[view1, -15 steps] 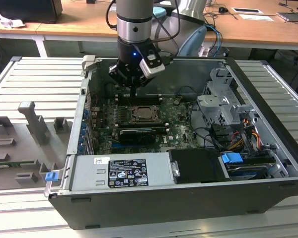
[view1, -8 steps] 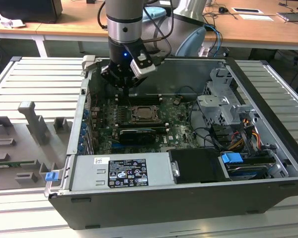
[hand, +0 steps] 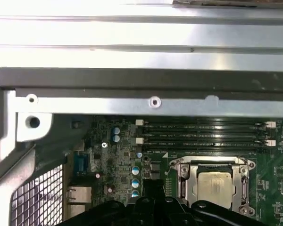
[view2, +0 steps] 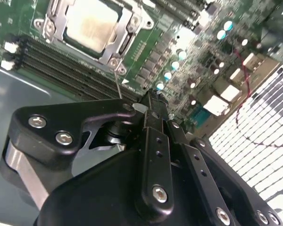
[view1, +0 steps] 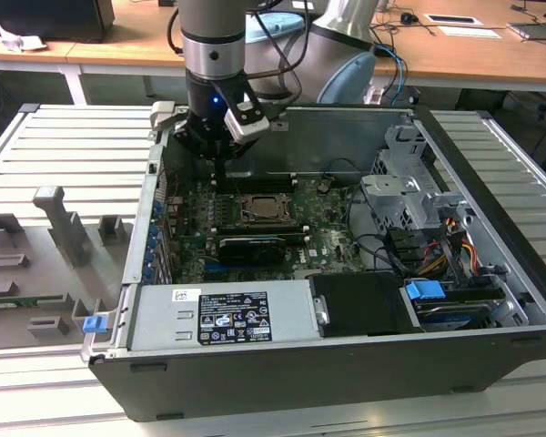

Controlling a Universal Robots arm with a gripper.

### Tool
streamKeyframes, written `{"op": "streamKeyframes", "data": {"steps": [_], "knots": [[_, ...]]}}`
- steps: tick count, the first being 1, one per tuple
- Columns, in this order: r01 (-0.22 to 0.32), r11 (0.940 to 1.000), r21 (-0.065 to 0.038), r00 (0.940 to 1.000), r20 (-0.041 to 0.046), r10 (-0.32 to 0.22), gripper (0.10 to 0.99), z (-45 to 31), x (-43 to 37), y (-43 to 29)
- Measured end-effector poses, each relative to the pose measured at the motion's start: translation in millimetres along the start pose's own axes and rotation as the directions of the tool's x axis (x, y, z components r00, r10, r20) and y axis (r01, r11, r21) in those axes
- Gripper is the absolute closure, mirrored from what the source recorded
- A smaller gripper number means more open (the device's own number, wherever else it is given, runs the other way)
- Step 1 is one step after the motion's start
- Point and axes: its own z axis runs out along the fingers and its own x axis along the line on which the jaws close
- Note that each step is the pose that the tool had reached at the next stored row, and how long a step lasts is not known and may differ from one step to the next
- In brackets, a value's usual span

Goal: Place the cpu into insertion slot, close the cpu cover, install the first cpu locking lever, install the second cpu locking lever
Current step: 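Install the first cpu locking lever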

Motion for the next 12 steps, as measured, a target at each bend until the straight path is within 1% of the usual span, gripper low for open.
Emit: {"op": "streamKeyframes", "data": {"steps": [2,3,5,6,8,12], "knots": [[0.0,1.0,0.0,1.0,-0.0001,0.0,0.98,0.5,0.0,4.1],[0.0,1.0,0.0,1.0,-0.0001,0.0,0.98,0.8,-0.1,7.6],[0.0,1.0,0.0,1.0,0.0,0.0,0.98,1.0,-1.4,9.1],[0.0,1.0,0.0,1.0,-0.0001,0.0,0.98,1.0,-4.2,10.0],[0.0,1.0,0.0,1.0,-0.0001,0.0,0.98,1.3,-11.3,9.9],[0.0,1.0,0.0,1.0,0.0,0.0,0.98,2.6,-23.0,9.8]]}}
